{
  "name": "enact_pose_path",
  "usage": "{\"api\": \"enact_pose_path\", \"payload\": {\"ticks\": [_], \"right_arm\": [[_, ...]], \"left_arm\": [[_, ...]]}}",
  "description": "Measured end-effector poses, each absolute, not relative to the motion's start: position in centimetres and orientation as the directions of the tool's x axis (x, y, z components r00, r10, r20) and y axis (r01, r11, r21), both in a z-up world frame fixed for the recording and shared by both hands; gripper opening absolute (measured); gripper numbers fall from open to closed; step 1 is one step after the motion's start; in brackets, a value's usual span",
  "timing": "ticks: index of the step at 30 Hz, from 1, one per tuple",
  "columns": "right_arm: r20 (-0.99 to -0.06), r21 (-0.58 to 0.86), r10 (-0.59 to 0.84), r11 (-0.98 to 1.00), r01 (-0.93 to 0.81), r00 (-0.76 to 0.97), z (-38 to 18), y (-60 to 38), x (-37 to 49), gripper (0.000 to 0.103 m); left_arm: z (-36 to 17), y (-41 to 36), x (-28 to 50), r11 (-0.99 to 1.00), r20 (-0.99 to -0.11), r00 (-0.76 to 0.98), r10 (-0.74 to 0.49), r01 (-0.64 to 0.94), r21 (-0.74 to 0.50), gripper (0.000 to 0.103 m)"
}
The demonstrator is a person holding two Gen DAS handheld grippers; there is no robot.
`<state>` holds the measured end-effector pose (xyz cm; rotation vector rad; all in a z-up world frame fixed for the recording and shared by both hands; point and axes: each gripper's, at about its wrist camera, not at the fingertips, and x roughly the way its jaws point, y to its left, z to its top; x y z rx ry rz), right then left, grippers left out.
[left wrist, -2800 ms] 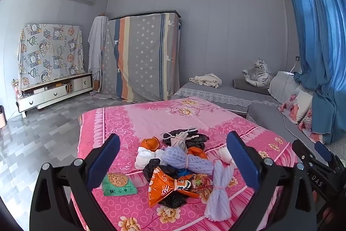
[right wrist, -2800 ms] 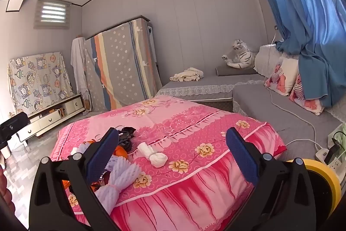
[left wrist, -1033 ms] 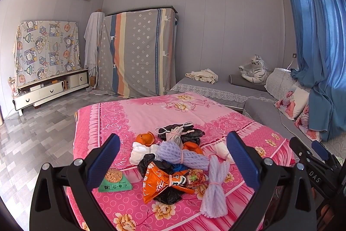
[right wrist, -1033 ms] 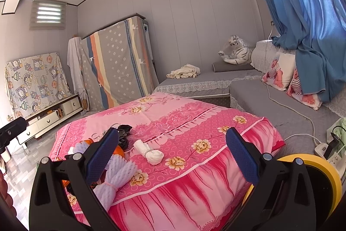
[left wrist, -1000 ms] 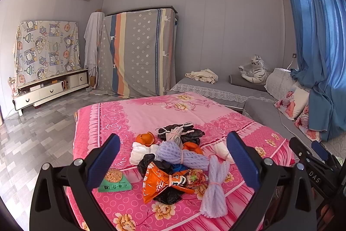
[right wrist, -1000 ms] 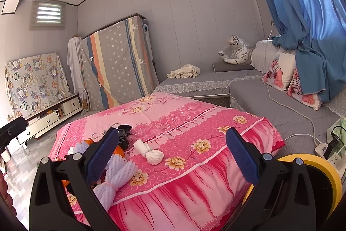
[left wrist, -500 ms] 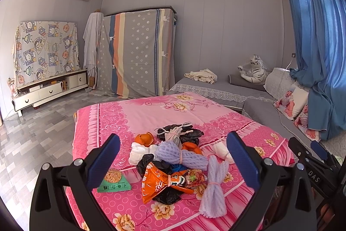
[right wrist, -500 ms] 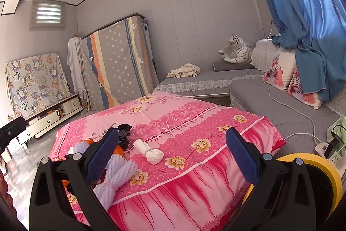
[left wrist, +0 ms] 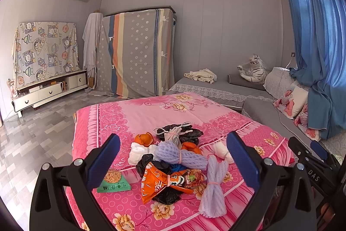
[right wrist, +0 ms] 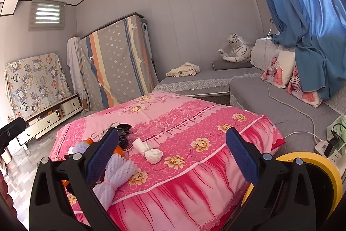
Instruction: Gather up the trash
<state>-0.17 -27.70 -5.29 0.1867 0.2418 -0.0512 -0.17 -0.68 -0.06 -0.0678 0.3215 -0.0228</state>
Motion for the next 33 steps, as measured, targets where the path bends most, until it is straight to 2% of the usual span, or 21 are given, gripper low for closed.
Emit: {"api": "enact_pose_path", "payload": {"ticks": [10,14,18,21,24,29,33], "right_arm": [[-0.236,0.18,-0.04,0.98,0.084,0.971,-5.3,-27.9,-0.2,0.095],[-0.212,0.166,-0.073,0.98,0.11,0.975,-5.4,-28.0,-0.4,0.095],[-0.226,0.189,-0.026,0.979,0.07,0.974,-5.2,-28.9,0.6,0.095],[-0.278,0.232,0.043,0.973,0.024,0.96,-5.6,-29.9,2.2,0.095],[-0.284,0.263,0.102,0.964,-0.025,0.953,-6.0,-30.4,3.3,0.095],[-0.328,0.216,0.16,0.972,-0.091,0.931,-6.8,-30.1,5.2,0.095],[-0.399,0.153,0.202,0.976,-0.152,0.894,-7.8,-29.3,6.9,0.095]], "left_arm": [[0.0,-0.7,-0.3,0.997,-0.298,0.954,-0.043,0.02,-0.078,0.095],[0.1,-0.2,-0.1,0.999,-0.258,0.966,-0.015,0.004,-0.043,0.095],[0.0,1.2,0.6,0.999,-0.241,0.97,0.039,-0.044,-0.015,0.095],[-0.6,2.8,1.6,0.999,-0.283,0.959,0.035,-0.039,-0.007,0.095],[-1.7,4.6,2.6,0.999,-0.336,0.94,0.053,-0.047,0.025,0.095],[-4.4,7.9,3.6,1.0,-0.422,0.907,0.004,-0.008,-0.008,0.095],[-6.6,9.9,3.7,1.0,-0.471,0.882,0.002,-0.001,0.003,0.095]]}}
